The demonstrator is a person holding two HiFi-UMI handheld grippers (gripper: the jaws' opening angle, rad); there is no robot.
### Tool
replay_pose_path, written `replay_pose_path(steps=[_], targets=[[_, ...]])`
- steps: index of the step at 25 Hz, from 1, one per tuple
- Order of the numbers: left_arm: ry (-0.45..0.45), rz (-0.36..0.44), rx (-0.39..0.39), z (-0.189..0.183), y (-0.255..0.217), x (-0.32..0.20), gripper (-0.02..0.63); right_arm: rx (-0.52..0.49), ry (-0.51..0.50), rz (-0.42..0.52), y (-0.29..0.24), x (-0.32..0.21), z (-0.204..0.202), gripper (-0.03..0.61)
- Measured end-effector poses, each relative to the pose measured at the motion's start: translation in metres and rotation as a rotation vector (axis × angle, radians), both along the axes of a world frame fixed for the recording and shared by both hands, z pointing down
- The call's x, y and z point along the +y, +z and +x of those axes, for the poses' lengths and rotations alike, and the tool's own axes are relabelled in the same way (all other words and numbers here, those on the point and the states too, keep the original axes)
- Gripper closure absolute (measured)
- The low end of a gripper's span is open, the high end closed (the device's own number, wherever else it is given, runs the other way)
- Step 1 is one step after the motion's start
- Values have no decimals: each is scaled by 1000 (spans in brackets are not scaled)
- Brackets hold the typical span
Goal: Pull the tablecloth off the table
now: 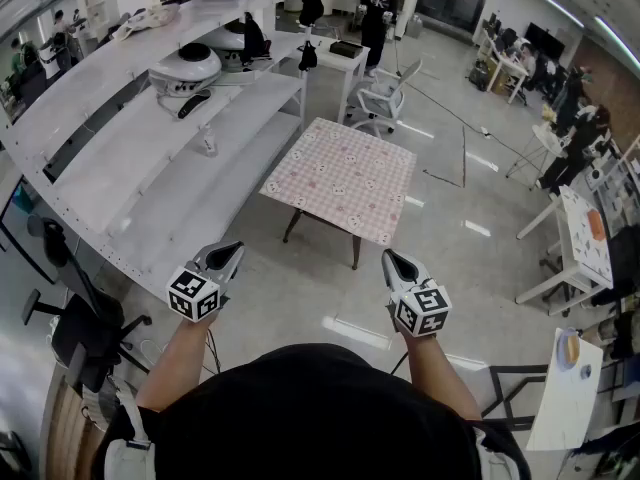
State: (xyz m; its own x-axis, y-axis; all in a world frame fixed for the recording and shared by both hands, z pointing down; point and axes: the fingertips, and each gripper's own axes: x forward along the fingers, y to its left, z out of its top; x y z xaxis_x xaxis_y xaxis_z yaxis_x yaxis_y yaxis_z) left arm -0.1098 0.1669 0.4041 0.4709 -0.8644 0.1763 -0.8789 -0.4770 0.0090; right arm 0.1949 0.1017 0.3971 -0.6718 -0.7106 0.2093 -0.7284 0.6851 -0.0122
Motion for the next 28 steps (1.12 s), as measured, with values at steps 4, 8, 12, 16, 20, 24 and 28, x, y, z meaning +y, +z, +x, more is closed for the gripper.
replay_pose_path(steps=[4,8,12,16,20,24,28], targets=[[15,-7,3,-2,2,3,614,4,-3,-7,6,8,-9,548],[28,-15,8,-8,6,7,614,7,6,-3,8,12,-17,548],[38,-20,16,-16,9,9,614,15,20,-6,12,14,-24,548],[39,-19,29,-26,11,11,614,12,44,-12,16,16,-31,546],[43,-19,41,-31,11,12,614,0,63,-7,15,17,-35,546],[50,-17,40,-34,12,10,614,-8,71,-1,13,16,-36,546],[52,-22,36,-36,13,5,614,-6,74,-17,15,9,-35,546]])
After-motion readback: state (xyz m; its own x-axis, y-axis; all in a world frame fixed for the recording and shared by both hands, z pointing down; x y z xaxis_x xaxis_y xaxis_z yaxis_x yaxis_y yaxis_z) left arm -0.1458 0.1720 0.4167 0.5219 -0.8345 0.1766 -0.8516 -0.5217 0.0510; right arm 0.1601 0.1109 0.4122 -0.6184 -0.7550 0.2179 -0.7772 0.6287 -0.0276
